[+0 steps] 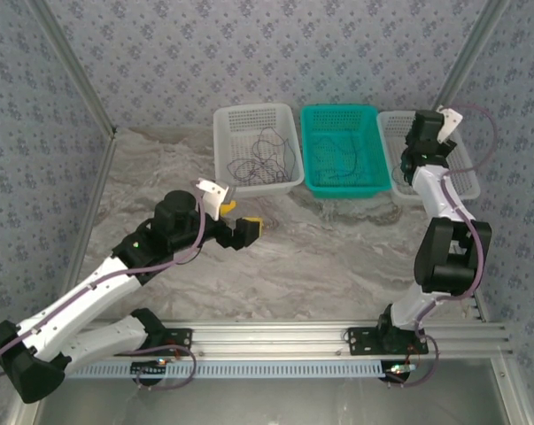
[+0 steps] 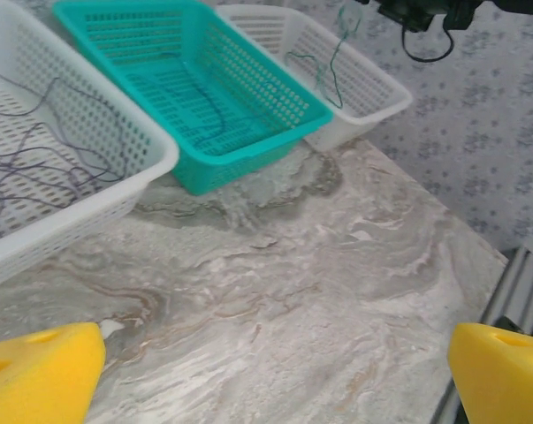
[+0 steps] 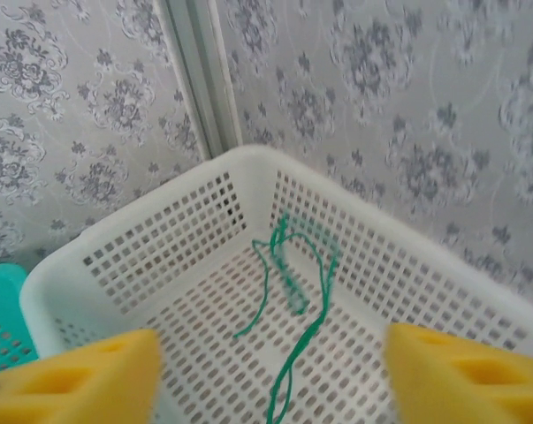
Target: Untangle the cables
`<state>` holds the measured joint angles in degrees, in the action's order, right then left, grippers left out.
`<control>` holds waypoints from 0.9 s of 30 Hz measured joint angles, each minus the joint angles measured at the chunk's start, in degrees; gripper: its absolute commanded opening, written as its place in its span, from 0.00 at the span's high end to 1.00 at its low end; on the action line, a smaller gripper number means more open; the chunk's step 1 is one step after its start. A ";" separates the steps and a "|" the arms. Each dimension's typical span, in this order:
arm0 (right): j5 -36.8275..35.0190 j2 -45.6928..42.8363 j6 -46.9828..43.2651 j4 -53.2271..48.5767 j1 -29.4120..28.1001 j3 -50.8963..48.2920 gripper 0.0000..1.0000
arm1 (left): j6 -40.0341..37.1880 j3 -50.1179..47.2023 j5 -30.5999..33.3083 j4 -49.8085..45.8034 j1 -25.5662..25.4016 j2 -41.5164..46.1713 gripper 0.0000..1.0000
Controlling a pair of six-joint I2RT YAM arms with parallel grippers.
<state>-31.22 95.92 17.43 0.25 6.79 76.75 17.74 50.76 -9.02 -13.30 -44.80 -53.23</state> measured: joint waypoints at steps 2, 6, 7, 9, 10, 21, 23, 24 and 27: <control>-2.34 0.57 -1.77 0.17 -0.98 0.57 0.01 | 0.20 0.00 0.68 -0.63 0.00 0.09 0.01; -3.30 0.11 -1.57 -2.27 -0.94 0.66 0.01 | 0.39 0.00 2.16 -1.42 0.00 1.01 0.01; -3.13 -0.44 -1.18 -2.67 -0.92 0.26 0.01 | 0.44 0.00 3.15 -1.68 0.00 1.29 0.00; -2.14 -3.72 -0.22 -3.15 -1.03 -3.08 0.01 | 1.01 -0.04 8.37 -2.43 -0.04 2.10 0.01; -1.73 -6.05 0.07 -3.54 -1.36 -5.42 0.01 | 1.33 -0.24 11.74 -2.64 -0.09 2.47 0.00; -0.07 -36.65 -5.95 4.31 -16.83 -45.42 0.01 | -4.59 -18.10 49.09 1.68 9.40 5.25 0.01; -0.72 -34.18 -9.14 8.09 -18.43 -50.62 0.00 | -6.58 -22.64 51.01 5.31 12.02 5.25 0.00; -0.76 -31.76 -10.47 9.86 -18.73 -52.28 0.00 | -7.80 -25.22 51.54 7.91 13.20 5.22 0.01; -0.70 -23.41 -13.42 19.02 -17.62 -55.30 0.00 | -10.73 -29.59 51.01 12.59 16.55 4.81 0.01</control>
<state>-31.92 72.51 4.01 19.27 -10.83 21.45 7.01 21.17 42.00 -0.71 -28.25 -48.42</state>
